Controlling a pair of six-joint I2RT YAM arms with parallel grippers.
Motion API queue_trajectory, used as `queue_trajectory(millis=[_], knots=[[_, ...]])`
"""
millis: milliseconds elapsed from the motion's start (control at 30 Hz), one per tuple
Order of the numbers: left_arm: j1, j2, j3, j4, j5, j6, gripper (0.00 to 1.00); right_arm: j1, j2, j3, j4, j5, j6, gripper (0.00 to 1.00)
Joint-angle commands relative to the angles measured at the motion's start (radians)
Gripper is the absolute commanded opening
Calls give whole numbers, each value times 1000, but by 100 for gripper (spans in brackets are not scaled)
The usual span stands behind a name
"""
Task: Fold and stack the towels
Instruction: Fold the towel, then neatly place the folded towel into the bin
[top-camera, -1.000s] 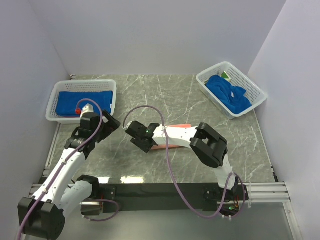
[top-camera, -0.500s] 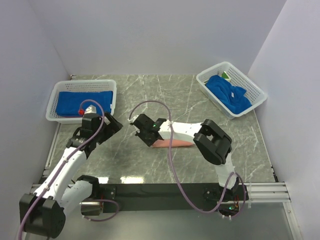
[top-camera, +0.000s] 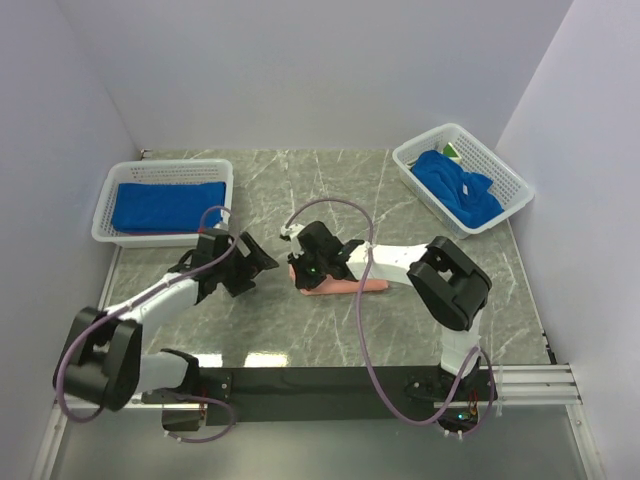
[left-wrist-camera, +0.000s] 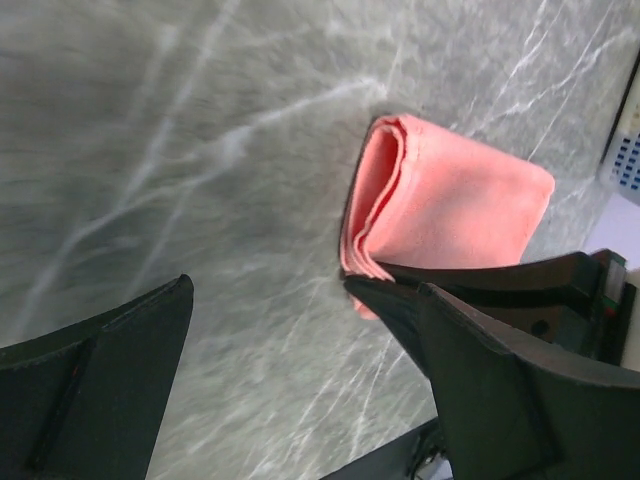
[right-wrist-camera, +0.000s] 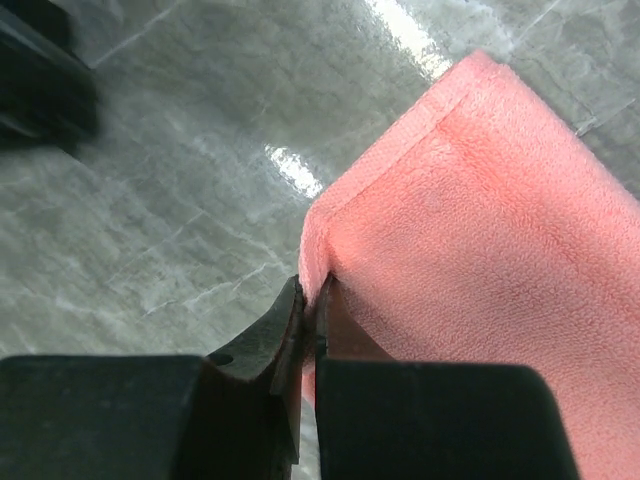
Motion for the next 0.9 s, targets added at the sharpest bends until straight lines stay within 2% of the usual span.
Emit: queue_trajectory(millis=[0,267,467,633,867], knots=[[-57,70,10,162,44,-89,99,-6,-25,-64,14,-51,31,0],[-163,279,77,256,23,-160,99,-26,-71,-119,98,-97,62,0],[-209,343,62,301,-13,-224,99,-44,-108,-153,150,-116,87,0],[-229,350,28,317,-42,-266,99,-65,-157,-188,193,-122,113,0],[-226,259,-44,344,-109,-324,99,-93,-185,-206,232,-128,130,0]])
